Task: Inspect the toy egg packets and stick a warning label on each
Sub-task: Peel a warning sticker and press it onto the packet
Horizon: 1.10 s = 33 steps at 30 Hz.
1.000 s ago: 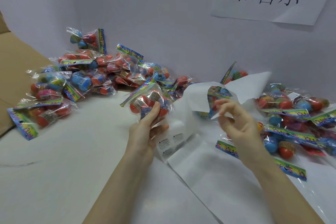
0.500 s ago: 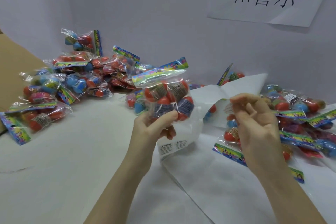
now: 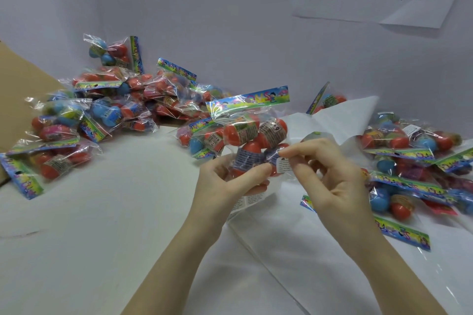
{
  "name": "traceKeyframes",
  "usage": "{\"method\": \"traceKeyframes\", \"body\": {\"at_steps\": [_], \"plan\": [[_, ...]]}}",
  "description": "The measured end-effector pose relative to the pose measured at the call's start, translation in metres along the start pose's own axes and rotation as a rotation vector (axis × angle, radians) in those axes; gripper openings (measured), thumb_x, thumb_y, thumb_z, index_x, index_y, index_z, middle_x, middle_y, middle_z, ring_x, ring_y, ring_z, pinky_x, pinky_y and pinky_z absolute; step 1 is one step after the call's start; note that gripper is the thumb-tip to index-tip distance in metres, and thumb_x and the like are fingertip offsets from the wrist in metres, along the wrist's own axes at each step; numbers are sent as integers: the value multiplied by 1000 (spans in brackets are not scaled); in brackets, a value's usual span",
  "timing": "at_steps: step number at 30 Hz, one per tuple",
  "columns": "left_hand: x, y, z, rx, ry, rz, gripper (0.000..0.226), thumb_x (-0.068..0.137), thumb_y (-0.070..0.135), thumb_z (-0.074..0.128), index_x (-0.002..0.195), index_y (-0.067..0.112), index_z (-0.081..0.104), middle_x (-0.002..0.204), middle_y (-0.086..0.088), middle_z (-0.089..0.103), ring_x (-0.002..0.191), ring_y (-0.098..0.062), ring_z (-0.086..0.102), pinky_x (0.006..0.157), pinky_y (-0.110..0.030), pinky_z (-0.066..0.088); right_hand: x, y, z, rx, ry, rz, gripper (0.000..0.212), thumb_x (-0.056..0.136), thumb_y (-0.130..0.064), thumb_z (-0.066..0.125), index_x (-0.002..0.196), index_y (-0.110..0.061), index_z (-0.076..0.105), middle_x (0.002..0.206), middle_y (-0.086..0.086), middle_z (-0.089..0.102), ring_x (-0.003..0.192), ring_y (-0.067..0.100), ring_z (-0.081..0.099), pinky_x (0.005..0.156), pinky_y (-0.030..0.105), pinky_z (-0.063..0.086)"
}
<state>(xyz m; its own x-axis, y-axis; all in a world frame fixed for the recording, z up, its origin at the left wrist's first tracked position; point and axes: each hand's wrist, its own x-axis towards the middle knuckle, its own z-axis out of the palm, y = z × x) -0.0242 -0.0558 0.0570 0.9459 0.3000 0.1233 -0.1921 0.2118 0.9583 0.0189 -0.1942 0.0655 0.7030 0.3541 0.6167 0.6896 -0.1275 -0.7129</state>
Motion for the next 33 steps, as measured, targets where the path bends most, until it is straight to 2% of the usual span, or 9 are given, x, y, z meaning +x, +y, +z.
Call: {"method": "traceKeyframes", "body": {"at_steps": [6, 9, 14, 18, 20, 22, 26, 29, 33], "plan": [[0, 0, 0, -4, -9, -4, 21, 51, 27, 73, 70, 17, 73, 64, -1, 71, 59, -11, 66, 58, -20, 54, 1, 0, 1, -44, 18, 16, 22, 84, -17, 55, 86, -37, 62, 87, -13, 58, 75, 2, 51, 66, 8, 36], [-1, 0, -1, -2, -17, -1, 16, 55, 17, 81, 69, 17, 74, 67, -2, 71, 60, -10, 66, 59, -20, 55, -2, 0, 2, -75, 73, 47, 21, 82, -24, 60, 92, -41, 63, 85, -15, 59, 71, 1, 53, 61, 8, 36], [-1, 0, 1, -47, -4, -24, 17, 53, 22, 73, 69, 16, 73, 64, -2, 70, 58, -10, 66, 57, -19, 54, 1, 0, -1, 60, 186, 325, 50, 57, -51, 70, 104, -45, 56, 89, -14, 61, 72, 2, 58, 63, 15, 44], [-1, 0, 2, -69, -49, -69, 20, 54, 11, 83, 71, 13, 73, 64, -2, 70, 59, -11, 67, 58, -20, 54, 4, -3, -1, 395, 55, 538, 54, 46, -43, 82, 96, -29, 66, 90, -6, 69, 81, 4, 64, 65, 15, 49], [-2, -1, 1, -90, -92, -81, 11, 61, 13, 78, 71, 13, 74, 67, -5, 71, 64, -14, 68, 60, -22, 55, 2, -7, 3, 422, -13, 510, 34, 54, -43, 71, 82, -24, 73, 80, -3, 72, 74, 6, 66, 62, 17, 50], [-4, 0, 2, -79, -127, -60, 19, 56, 24, 76, 74, 18, 76, 68, -3, 71, 67, -14, 69, 61, -22, 55, 0, -10, 7, 448, -14, 477, 23, 57, -41, 68, 71, -23, 75, 68, -4, 71, 64, 5, 64, 57, 15, 49], [-4, 1, 4, -17, -43, -21, 24, 49, 22, 91, 68, 27, 76, 63, 0, 71, 60, -10, 68, 56, -18, 53, -2, -9, 7, 534, -49, 506, 26, 57, -42, 68, 72, -23, 76, 71, -4, 71, 65, 5, 63, 56, 16, 48], [-3, 0, 3, -40, -17, -6, 25, 46, 31, 78, 69, 21, 77, 65, -2, 72, 59, -11, 67, 55, -18, 52, -1, -6, 6, 705, -125, 599, 26, 66, -38, 63, 75, -17, 77, 77, -1, 72, 71, 7, 66, 57, 18, 50], [-2, 0, 2, -44, -27, -18, 27, 43, 31, 76, 67, 18, 77, 66, -3, 72, 59, -12, 67, 55, -19, 53, 0, -6, 5, 840, -137, 701, 25, 71, -31, 56, 72, -16, 77, 77, -2, 72, 69, 4, 65, 56, 16, 49]]}}
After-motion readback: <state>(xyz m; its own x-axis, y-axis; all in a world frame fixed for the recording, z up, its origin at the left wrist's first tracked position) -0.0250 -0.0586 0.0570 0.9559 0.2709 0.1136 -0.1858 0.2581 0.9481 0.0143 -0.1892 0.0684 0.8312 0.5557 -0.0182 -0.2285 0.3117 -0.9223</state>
